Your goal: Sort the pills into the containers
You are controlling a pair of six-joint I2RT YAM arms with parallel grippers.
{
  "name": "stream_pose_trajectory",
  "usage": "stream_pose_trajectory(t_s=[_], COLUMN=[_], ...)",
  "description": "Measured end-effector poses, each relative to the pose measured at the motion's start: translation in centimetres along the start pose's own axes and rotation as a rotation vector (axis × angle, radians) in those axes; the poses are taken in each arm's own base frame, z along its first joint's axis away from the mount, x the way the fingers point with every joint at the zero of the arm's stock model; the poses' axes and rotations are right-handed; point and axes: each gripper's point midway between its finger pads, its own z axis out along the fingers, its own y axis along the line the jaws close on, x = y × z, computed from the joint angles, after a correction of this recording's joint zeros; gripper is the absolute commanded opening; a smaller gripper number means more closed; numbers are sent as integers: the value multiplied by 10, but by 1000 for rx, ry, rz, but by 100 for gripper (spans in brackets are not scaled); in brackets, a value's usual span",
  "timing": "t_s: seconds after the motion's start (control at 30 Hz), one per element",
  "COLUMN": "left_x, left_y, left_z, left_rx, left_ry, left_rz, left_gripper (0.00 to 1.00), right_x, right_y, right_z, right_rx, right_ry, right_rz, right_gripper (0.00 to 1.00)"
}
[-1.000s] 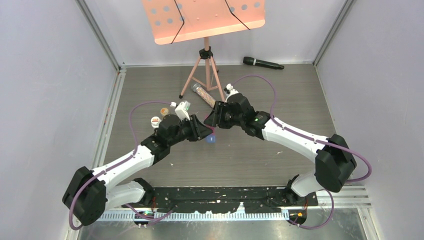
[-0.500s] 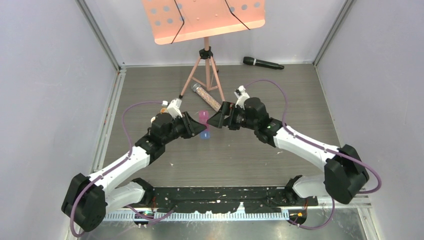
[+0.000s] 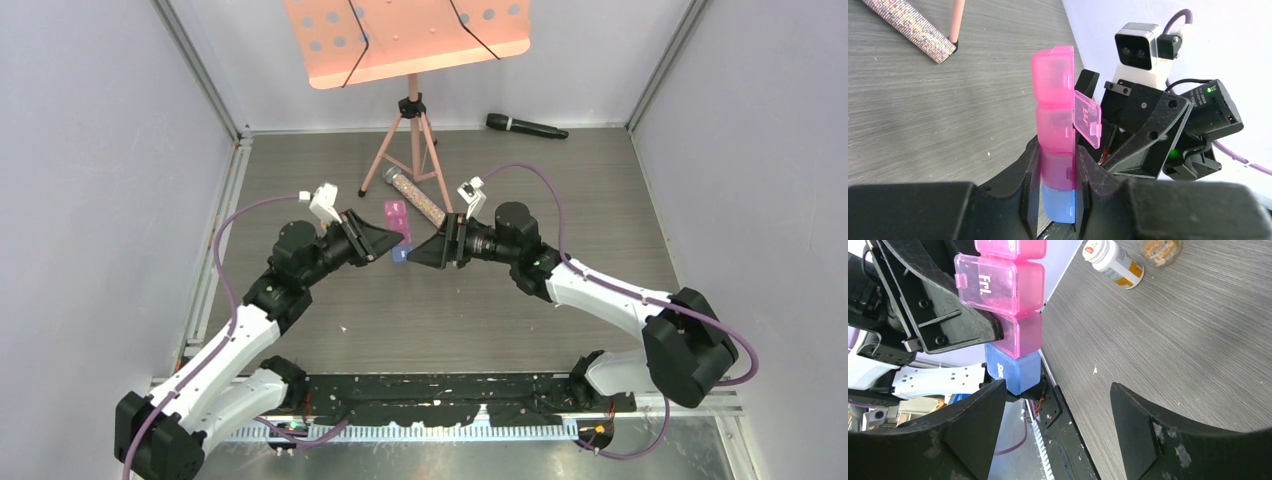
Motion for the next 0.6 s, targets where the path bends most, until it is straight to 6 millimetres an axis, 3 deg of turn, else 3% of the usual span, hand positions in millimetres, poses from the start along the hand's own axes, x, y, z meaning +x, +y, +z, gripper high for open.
stream_pose_trajectory(t_s=[0.1, 0.2, 0.4, 0.6], left_x=[-2, 1, 6, 18], left_y=[-3, 1, 11, 32], left_z=[-3, -4, -4, -1], left_rx=[4, -11, -22, -68], left_ry=[-6, 7, 33, 97], left_rz=[9, 31, 161, 253], left_gripper=[0, 0, 0, 0], right_x=[-3, -6, -18, -44], right_y=[6, 12, 14, 36], right_z=[1, 2, 4, 16], right_rx=[-24, -45, 74, 236], right_ry=[-11, -24, -76, -156], right_rz=[-4, -13, -61, -134], right_gripper=[86, 100, 96, 100])
